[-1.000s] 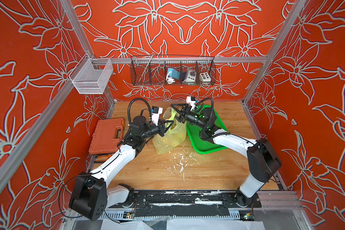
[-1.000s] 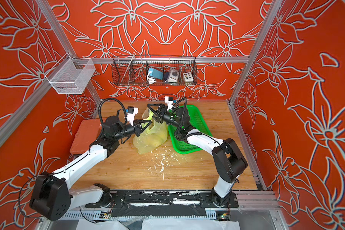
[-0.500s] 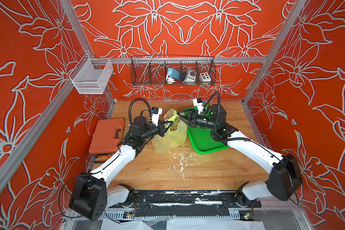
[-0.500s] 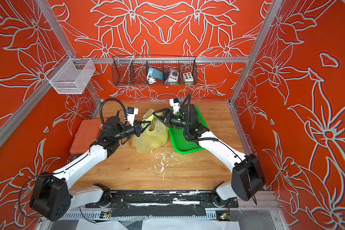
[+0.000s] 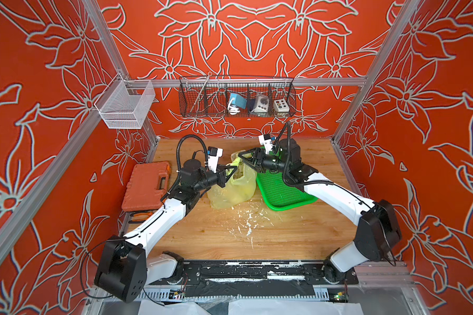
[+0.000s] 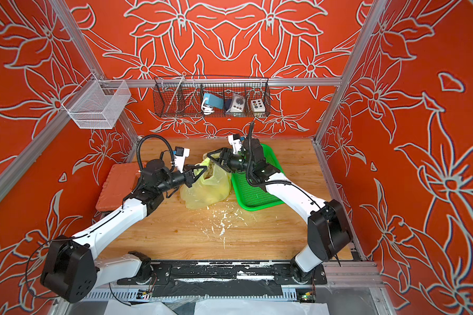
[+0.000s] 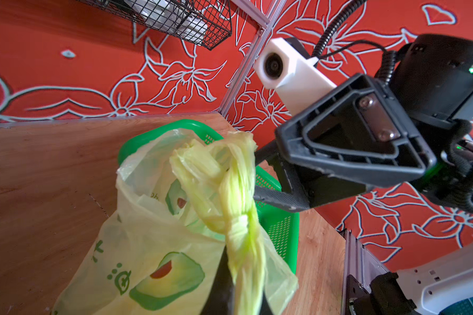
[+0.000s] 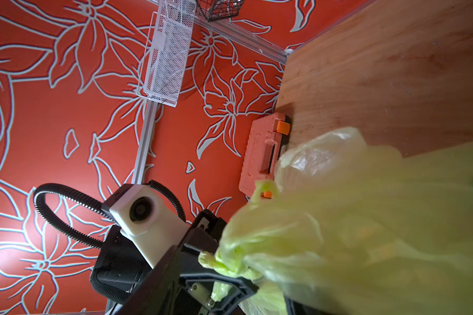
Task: Place the pears into plastic bags & tie knots
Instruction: Tie the plastic bag at the center of the board.
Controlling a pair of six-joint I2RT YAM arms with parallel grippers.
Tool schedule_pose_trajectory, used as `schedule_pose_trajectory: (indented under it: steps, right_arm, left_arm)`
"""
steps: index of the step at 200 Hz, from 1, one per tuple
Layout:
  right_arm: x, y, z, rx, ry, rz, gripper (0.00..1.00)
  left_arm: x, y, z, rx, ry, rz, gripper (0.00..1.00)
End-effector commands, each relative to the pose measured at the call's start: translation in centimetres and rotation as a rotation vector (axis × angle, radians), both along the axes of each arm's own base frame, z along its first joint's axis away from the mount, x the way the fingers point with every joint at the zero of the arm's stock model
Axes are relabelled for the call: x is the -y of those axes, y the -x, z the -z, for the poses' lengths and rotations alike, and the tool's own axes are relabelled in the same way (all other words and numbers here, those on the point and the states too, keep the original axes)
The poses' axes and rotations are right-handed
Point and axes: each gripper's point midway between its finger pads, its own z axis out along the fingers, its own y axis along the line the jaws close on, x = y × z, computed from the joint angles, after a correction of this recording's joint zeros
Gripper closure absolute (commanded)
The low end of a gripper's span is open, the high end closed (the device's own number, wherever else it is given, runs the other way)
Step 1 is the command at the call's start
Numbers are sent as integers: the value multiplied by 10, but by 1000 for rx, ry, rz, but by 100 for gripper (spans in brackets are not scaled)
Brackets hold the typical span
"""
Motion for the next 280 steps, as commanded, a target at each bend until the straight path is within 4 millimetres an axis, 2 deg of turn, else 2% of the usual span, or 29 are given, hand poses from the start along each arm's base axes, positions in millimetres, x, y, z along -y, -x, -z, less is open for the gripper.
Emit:
schedule_pose_trajectory:
  steps: [1,35,61,74,89,104,127,150,175,204,230,256,280]
  right_arm:
    - [-15,5,-11,34,-23,-56,43]
    - [-27,9,-3,13,-21,-88,48]
    - [-29,10,3,8,-13,-97,54]
    - [-29,10,3,14,-18,-100,66]
    - [-30,9,2,26,-32,-98,86]
    - [-30,5,1,39,-60,-96,100]
    - [-29,0,-5,70,-129,-110,100]
    - [-28,-3,-13,114,-187,-158,100]
    - [-24,-1,-21,173,-219,-222,100]
    - [-15,2,-21,234,-205,-295,100]
    - [-10,14,-20,299,-192,-392,100]
    - [-8,25,-13,332,-156,-457,100]
    - [-6,32,-4,336,-114,-483,100]
  left_arm:
    - [2,4,-6,30,0,17,100]
    - [2,4,-6,32,3,17,100]
    - [3,3,-7,34,6,23,100]
    - [4,4,-7,31,6,26,100]
    - [6,6,-6,30,6,44,100]
    - [7,7,-4,24,-1,58,100]
    - [7,8,-5,21,-11,61,100]
    - [6,12,-10,24,-11,60,71]
    - [0,23,-25,49,6,59,56]
    - [-19,28,-54,84,89,23,49]
    - [-40,16,-71,72,155,-55,42]
    - [-38,2,-71,23,186,-58,40]
    - [-27,-9,-66,-53,216,5,39]
